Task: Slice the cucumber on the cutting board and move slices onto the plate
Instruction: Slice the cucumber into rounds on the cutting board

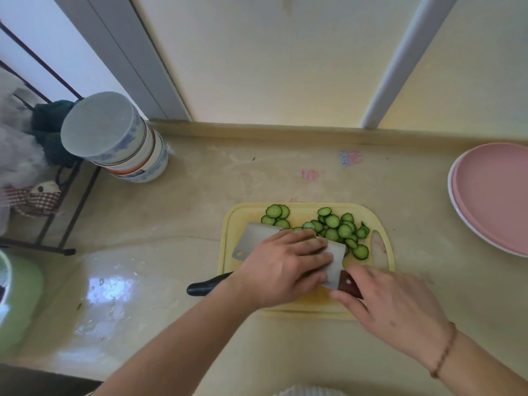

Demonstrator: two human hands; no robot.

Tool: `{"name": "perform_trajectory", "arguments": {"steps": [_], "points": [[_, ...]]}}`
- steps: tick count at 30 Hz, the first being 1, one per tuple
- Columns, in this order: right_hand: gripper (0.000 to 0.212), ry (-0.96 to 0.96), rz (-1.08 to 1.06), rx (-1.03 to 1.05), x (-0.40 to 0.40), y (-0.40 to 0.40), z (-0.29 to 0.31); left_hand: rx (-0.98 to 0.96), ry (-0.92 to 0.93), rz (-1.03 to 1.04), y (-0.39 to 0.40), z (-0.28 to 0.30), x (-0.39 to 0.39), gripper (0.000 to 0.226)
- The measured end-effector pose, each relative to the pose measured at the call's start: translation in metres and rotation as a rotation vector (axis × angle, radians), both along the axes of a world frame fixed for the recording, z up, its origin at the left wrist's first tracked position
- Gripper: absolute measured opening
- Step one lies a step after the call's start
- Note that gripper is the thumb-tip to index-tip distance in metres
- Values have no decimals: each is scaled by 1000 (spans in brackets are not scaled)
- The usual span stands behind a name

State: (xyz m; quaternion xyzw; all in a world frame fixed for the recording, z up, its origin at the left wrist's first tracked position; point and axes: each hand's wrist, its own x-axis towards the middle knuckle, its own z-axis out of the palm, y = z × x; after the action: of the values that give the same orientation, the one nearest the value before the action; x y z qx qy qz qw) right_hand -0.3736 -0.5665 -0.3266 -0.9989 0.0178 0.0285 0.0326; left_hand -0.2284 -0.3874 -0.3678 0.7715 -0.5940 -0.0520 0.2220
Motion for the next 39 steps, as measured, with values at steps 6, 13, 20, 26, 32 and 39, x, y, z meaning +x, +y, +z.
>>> {"name": "perform_trajectory", "arguments": {"steps": [6, 13, 20, 26, 32, 39], "points": [[50, -45, -3, 25, 1, 2, -5, -24, 67, 45, 7, -9, 25, 33], [52, -55, -54, 24, -12, -12, -4, 51, 242, 224, 16, -8, 49, 41], [54, -55, -125, 37, -45, -37, 10, -56, 259, 319, 21, -22, 56, 25], [53, -22, -472, 285, -68, -52, 28, -209, 110, 422, 25, -20, 45, 23], [27, 99, -640, 590, -67, -46, 36, -27, -91, 379, 43, -20, 8, 43], [77, 351, -646, 1101, -72, -30, 40, 14, -224, 253, 42, -24, -25, 35]]}}
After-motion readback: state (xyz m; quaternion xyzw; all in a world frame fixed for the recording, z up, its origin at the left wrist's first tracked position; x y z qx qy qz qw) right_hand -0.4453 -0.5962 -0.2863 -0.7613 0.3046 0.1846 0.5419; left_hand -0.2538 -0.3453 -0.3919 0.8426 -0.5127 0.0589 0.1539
